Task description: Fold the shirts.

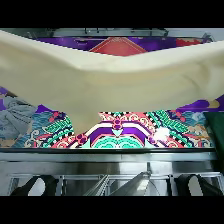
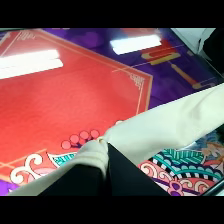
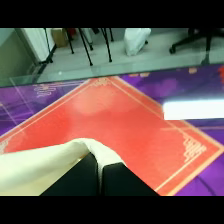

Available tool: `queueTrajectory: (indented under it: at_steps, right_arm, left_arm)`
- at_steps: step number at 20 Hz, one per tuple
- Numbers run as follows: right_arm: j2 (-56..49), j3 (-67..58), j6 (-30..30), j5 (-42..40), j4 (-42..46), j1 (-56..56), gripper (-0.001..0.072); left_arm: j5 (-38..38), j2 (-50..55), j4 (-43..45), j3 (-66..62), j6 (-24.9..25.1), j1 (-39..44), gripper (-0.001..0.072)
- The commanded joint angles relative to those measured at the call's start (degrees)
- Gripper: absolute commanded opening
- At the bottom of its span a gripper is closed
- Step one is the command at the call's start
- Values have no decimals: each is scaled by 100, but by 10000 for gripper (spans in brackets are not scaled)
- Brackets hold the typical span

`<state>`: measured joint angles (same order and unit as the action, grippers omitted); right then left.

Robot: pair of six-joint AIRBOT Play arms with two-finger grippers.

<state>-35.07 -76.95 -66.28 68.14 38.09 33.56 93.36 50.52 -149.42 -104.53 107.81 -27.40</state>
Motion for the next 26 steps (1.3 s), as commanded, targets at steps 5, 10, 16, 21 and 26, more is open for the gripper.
queueTrajectory:
  at_steps: [5,10,16,21,26]
  right_arm:
    - [-809,-1169,-483,800,98,-2,17]
    - [-2138,131,-334,549,31,-592,17]
    - [-4535,949,426,-1532,-63,-1650,16]
    - [-6030,839,2457,-2643,-2461,-1915,16]
    - [-6666,-92,3506,-2977,-4076,-1867,17]
  left_arm:
    - [380,734,129,-1613,-874,649,29]
    - [127,2017,291,267,-186,1128,28]
    - [-966,5023,273,575,800,1515,28]
    - [-1143,7381,267,-1670,831,1921,27]
    - [-3005,7257,72,-1451,1167,1845,28]
